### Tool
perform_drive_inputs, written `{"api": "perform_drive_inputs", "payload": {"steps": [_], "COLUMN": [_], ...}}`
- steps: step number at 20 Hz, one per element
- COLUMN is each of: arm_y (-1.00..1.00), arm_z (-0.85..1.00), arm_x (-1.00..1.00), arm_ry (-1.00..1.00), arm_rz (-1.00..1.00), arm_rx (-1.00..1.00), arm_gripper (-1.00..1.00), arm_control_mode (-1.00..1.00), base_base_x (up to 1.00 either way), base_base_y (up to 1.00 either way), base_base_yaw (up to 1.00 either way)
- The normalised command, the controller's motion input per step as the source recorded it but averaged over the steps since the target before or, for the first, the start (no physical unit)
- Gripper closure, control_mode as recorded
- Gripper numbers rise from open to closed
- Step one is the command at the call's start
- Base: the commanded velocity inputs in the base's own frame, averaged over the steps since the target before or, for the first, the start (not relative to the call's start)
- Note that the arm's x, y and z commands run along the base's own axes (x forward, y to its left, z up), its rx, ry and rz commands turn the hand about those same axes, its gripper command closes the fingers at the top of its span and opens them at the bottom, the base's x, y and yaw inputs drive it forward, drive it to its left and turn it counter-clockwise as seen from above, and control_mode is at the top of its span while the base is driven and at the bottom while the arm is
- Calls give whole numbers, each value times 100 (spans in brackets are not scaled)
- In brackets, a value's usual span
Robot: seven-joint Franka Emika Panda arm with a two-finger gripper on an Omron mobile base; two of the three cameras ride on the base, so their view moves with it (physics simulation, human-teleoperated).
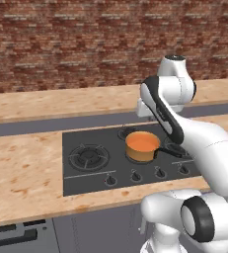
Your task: Wait until the marinara sauce is simmered to a deep red color and then turn off the stove.
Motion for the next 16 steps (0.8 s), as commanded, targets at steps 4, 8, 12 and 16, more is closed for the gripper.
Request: {"api": "perform_drive_inputs", "payload": {"steps": [4, 8, 12, 16], "arm_y": [34, -3, 0, 0], "arm_z": [6, 0, 0, 0], "arm_x": [-68, 4, -5, 0], "arm_ry": [-48, 0, -4, 0], "arm_rz": [-1, 0, 0, 0], "arm_rx": [-26, 0, 0, 0], "arm_gripper": [-100, -100, -100, -100], "arm_control_mode": [-100, -100, -100, -100], "base_base_x": [0, 0, 0, 0], "base_base_y": [0, 0, 0, 0], "base_base_yaw": [0, 0, 0, 0]}}
